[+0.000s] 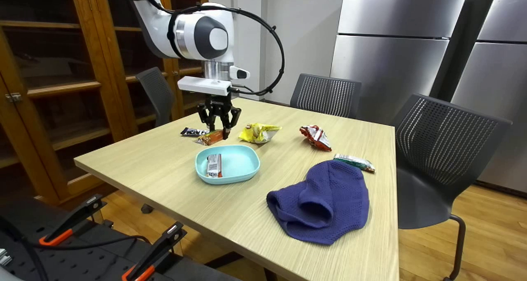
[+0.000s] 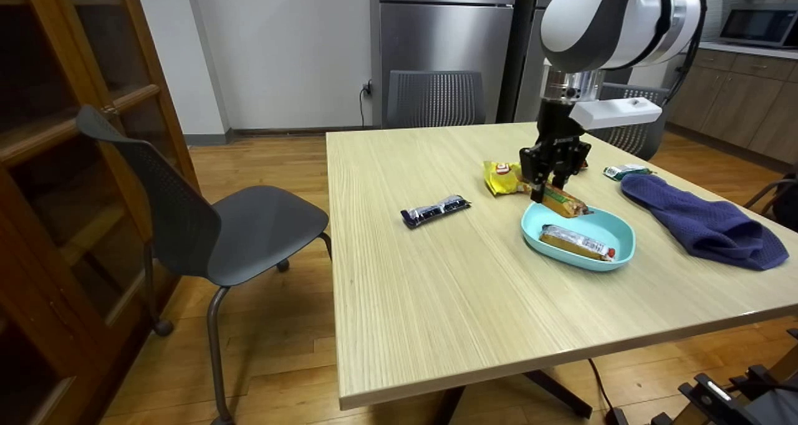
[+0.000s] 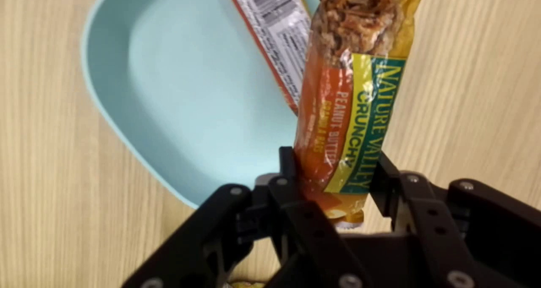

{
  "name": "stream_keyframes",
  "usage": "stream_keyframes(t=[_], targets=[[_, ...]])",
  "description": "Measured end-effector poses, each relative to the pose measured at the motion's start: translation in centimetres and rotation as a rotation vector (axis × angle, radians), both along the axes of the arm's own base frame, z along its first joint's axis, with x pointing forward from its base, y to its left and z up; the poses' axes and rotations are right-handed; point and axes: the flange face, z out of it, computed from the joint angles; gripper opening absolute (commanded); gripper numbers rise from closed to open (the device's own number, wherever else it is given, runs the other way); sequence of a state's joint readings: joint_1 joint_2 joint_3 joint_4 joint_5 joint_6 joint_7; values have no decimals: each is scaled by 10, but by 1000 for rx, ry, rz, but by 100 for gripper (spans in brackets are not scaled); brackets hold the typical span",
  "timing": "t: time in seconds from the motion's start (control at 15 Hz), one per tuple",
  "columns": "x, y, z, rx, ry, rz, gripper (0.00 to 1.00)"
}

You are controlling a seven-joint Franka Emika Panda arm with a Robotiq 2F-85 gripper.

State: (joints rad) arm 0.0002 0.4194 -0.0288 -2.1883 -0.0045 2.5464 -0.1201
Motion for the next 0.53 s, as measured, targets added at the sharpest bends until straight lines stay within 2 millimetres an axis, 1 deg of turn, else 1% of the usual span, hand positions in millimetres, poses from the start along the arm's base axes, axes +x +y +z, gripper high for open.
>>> stream_keyframes(t=[0.2,0.33,0.53], targets=[[-7,-25,-5,-40,35,109,19],[-13,-34,-9,-60,55,188,19],[-18,-42,-18,-91,85,310,19]])
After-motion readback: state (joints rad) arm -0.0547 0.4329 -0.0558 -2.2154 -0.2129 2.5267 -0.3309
